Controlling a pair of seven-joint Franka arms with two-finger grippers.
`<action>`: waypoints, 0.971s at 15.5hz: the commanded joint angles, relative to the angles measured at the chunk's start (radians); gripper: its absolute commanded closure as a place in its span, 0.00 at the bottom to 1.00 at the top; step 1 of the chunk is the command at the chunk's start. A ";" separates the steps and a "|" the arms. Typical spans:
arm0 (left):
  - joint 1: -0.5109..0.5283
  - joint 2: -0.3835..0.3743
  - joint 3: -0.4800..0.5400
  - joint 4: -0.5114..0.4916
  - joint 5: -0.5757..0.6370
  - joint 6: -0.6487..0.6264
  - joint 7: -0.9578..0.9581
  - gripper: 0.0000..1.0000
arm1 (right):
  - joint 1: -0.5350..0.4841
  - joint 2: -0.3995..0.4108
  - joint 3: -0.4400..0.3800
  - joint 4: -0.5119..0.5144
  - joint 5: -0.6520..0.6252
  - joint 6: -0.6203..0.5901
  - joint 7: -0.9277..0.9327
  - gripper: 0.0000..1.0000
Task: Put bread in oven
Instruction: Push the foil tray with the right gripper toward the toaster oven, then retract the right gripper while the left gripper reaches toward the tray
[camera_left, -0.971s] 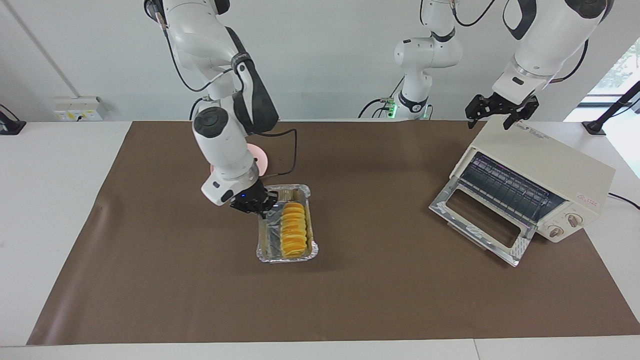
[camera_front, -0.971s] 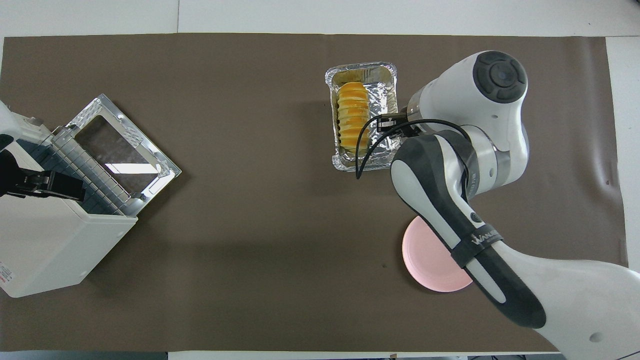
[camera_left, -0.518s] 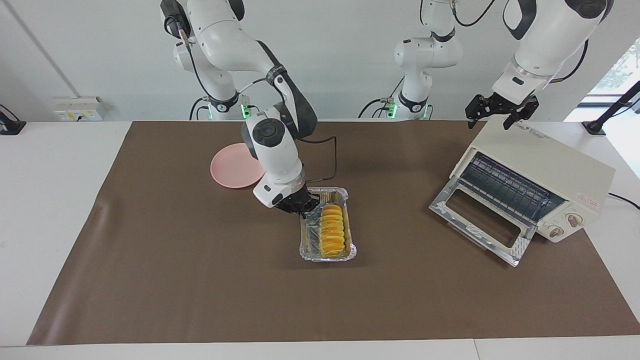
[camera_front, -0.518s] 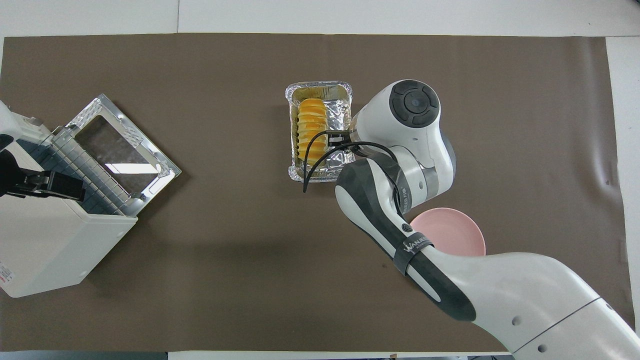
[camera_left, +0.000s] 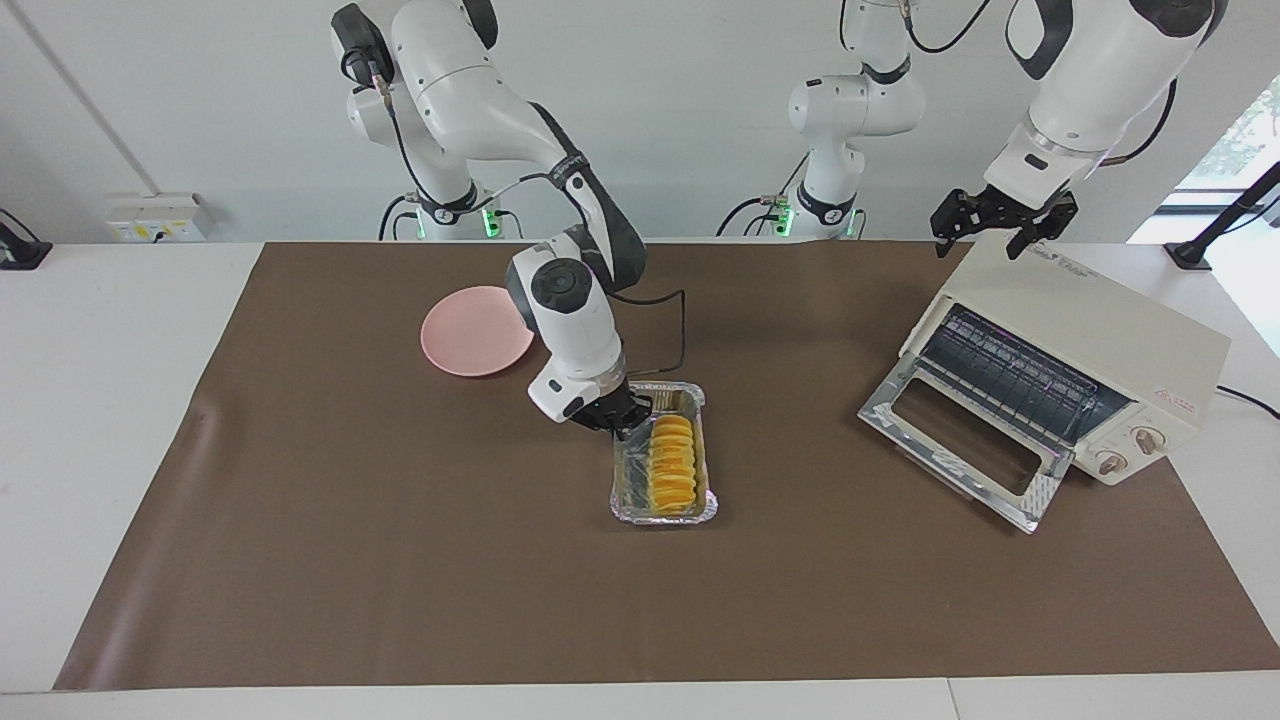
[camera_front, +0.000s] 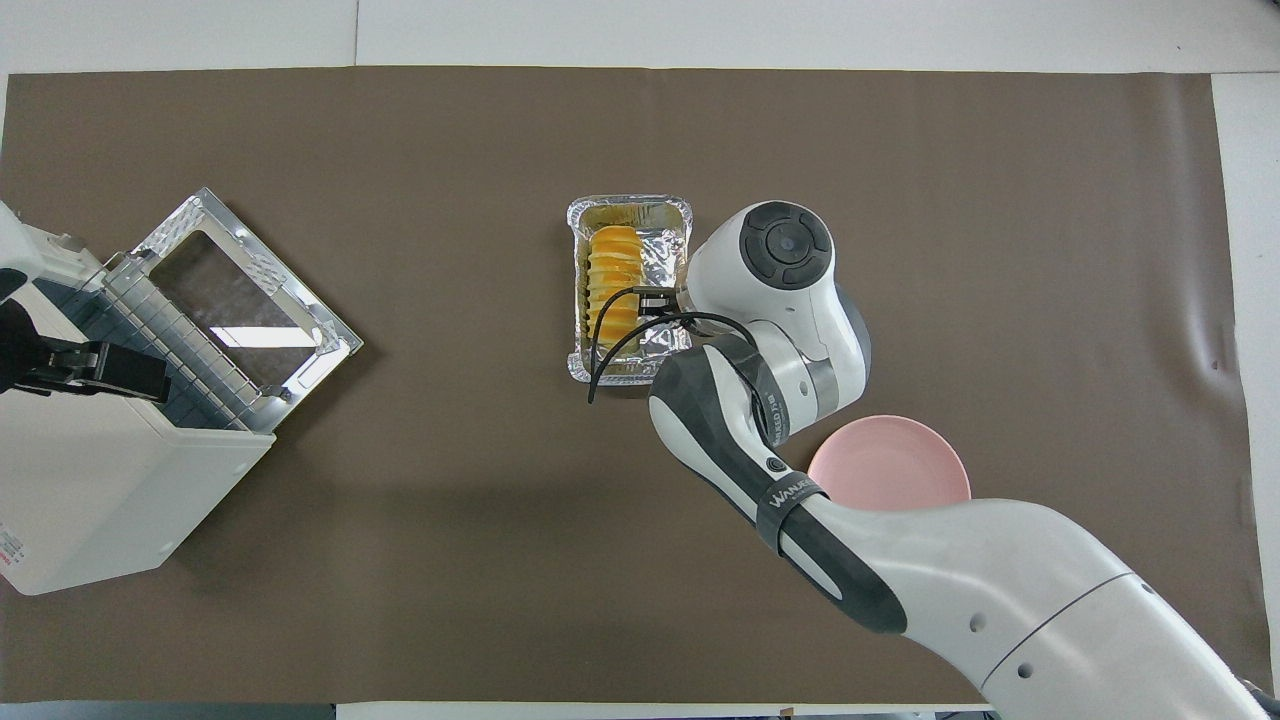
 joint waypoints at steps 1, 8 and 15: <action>0.005 -0.011 -0.003 -0.004 0.007 -0.001 -0.008 0.00 | -0.002 -0.021 -0.001 0.000 -0.007 -0.024 0.020 0.00; 0.005 -0.010 -0.003 -0.002 0.007 0.009 -0.006 0.00 | -0.146 -0.205 -0.007 0.025 -0.017 -0.246 -0.028 0.00; -0.007 -0.011 -0.009 -0.002 0.007 -0.001 -0.014 0.00 | -0.416 -0.411 -0.007 0.025 -0.033 -0.518 -0.404 0.00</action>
